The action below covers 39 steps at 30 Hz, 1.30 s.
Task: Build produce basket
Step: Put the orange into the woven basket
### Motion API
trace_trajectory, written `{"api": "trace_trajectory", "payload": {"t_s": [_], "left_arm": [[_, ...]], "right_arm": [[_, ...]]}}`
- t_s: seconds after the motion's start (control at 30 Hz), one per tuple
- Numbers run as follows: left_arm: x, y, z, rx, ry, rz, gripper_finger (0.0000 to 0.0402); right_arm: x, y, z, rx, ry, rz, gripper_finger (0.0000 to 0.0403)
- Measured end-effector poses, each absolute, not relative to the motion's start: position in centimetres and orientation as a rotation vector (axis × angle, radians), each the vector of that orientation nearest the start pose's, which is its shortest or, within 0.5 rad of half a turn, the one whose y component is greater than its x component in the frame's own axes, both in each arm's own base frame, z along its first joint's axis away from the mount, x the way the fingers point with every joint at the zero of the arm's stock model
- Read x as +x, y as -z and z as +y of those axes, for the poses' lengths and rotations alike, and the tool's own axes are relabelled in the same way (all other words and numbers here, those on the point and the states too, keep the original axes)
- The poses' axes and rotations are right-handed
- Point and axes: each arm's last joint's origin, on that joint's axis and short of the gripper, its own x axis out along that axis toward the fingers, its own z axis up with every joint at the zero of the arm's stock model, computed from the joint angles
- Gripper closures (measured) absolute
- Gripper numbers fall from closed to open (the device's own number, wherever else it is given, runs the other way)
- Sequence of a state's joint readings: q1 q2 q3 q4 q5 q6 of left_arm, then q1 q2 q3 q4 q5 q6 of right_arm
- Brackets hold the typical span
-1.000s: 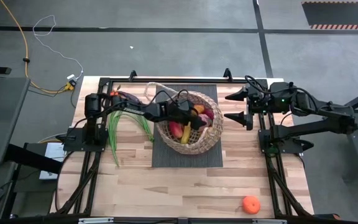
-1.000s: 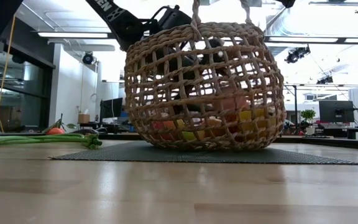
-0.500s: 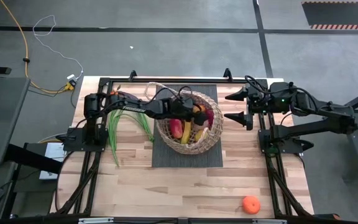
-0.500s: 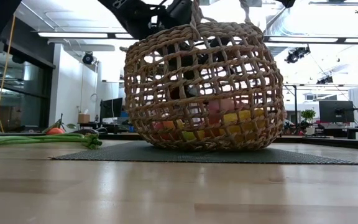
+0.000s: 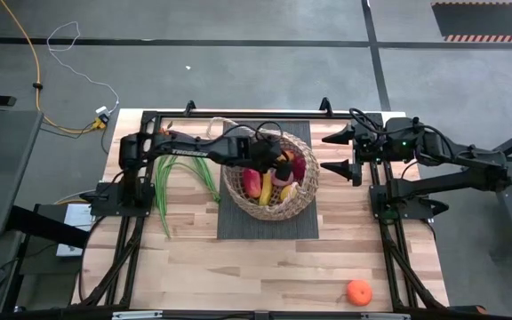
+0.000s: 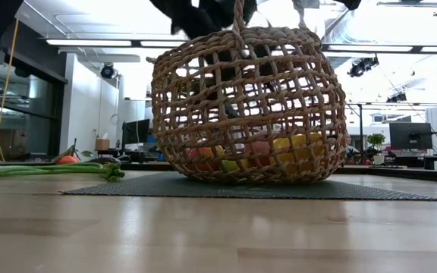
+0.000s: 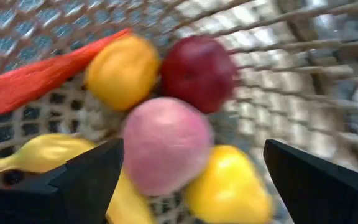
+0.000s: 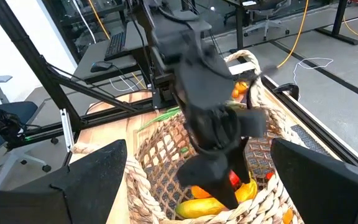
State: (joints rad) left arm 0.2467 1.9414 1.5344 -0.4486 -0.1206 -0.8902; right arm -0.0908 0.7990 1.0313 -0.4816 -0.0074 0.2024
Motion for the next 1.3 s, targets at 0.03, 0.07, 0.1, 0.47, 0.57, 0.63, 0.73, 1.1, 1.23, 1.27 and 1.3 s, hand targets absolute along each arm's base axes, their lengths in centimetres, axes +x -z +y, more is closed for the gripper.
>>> {"api": "trace_trajectory", "payload": {"t_s": [0.03, 0.07, 0.1, 0.47, 0.57, 0.63, 0.73, 1.1, 1.23, 1.27, 1.3], "left_arm": [[41.4, -24.2, 10.6, -0.876, -0.689, 0.630, 0.0027], [41.3, -25.0, 10.3, -0.876, -0.673, 0.614, 0.0027], [41.0, -25.8, 10.0, -0.874, -0.661, 0.598, 0.0027], [36.4, -34.3, 6.9, -0.716, -0.519, 0.494, 0.0027], [34.4, -37.3, 4.7, -0.581, -0.419, 0.447, 0.0027], [32.1, -39.3, 3.2, -0.475, -0.375, 0.396, 0.0027], [28.3, -41.6, 1.3, -0.356, -0.350, 0.303, 0.0027], [16.6, -40.3, -0.3, -0.308, -0.438, 0.078, 0.0027], [13.6, -38.3, 0.1, -0.329, -0.429, 0.015, 0.0027], [13.0, -37.9, 0.1, -0.331, -0.424, 0.010, 0.0027], [12.4, -37.5, 0.2, -0.332, -0.420, 0.005, 0.0027]], "right_arm": [[15.4, -38.4, -1.4, 0.214, 0.108, 0.240, 0.0015], [15.4, -38.4, -1.4, 0.214, 0.108, 0.241, 0.0015], [15.4, -38.4, -1.4, 0.214, 0.108, 0.241, 0.0015], [15.4, -38.4, -1.4, 0.222, 0.109, 0.239, 0.0015], [15.4, -38.5, -1.4, 0.251, 0.111, 0.224, 0.0015], [15.4, -38.6, -1.4, 0.284, 0.113, 0.211, 0.0015], [15.5, -38.8, -1.4, 0.330, 0.116, 0.193, 0.0015], [15.5, -38.8, -1.4, 0.441, 0.126, 0.181, 0.0015], [15.5, -38.8, -1.5, 0.451, 0.159, 0.174, 0.0015], [15.5, -38.8, -1.5, 0.451, 0.164, 0.173, 0.0015], [15.5, -38.8, -1.5, 0.450, 0.174, 0.172, 0.0015]]}}
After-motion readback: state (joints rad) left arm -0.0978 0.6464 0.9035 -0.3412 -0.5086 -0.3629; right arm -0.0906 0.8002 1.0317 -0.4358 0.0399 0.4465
